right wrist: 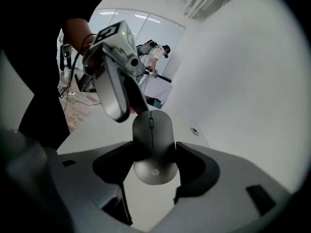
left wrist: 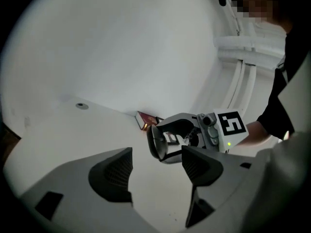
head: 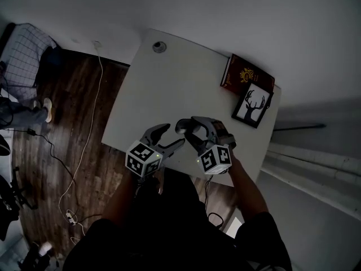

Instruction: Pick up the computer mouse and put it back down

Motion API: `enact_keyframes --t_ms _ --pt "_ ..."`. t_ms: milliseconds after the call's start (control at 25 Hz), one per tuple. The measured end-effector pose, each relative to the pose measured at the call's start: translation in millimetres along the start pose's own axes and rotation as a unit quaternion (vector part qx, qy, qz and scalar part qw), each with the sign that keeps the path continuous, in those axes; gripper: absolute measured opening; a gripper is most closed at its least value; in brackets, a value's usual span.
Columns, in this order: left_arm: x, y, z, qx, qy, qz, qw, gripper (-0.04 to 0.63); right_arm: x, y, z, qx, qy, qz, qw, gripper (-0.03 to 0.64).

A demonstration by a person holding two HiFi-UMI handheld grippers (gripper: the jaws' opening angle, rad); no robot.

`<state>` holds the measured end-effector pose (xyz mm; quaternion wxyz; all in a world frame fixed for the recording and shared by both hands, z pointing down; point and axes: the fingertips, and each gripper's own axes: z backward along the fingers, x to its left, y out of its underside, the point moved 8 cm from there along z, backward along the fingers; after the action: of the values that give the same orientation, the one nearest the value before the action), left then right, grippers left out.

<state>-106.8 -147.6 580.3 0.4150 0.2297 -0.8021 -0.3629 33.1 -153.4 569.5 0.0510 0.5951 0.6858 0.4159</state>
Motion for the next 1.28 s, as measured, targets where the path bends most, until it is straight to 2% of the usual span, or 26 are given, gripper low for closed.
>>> enact_keyframes --t_ms 160,480,560,600,640,840,1000,1120,1280 --pt "-2.3 -21.5 -18.1 -0.017 0.081 0.023 0.9963 0.308 2.9 -9.4 11.5 -0.012 0.021 0.054 0.998 0.282" --pt "-5.3 -24.8 -33.5 -0.024 0.110 0.040 0.9928 0.290 6.9 -23.6 18.7 -0.023 0.061 0.148 0.987 0.282" --pt "-5.3 -26.6 -32.5 -0.033 0.110 0.038 0.9926 0.222 8.2 -27.7 17.8 -0.024 0.064 0.165 0.984 0.284" --pt "-4.8 -27.1 -31.3 -0.039 0.109 0.038 0.9926 0.152 9.0 -29.1 17.1 -0.024 0.065 0.170 0.983 0.283" --pt "-4.3 -27.2 -30.0 -0.044 0.108 0.038 0.9924 0.137 9.7 -30.1 16.5 -0.024 0.066 0.174 0.982 0.282" --pt "-3.6 -27.7 -24.2 -0.056 0.103 0.035 0.9925 0.133 12.1 -35.0 14.9 -0.022 0.078 0.205 0.975 0.284" --pt "-2.0 -31.5 -17.9 -0.071 0.093 0.043 0.9922 0.133 14.5 -37.7 18.4 -0.032 0.118 0.225 0.967 0.284" --pt "2.1 -36.2 -6.2 -0.087 0.075 0.045 0.9924 0.132 11.0 -41.4 27.0 -0.033 0.146 0.195 0.969 0.284" --pt "4.7 -43.4 15.6 -0.107 0.034 0.021 0.9934 0.132 5.1 -47.0 39.4 -0.035 0.168 0.132 0.976 0.268"
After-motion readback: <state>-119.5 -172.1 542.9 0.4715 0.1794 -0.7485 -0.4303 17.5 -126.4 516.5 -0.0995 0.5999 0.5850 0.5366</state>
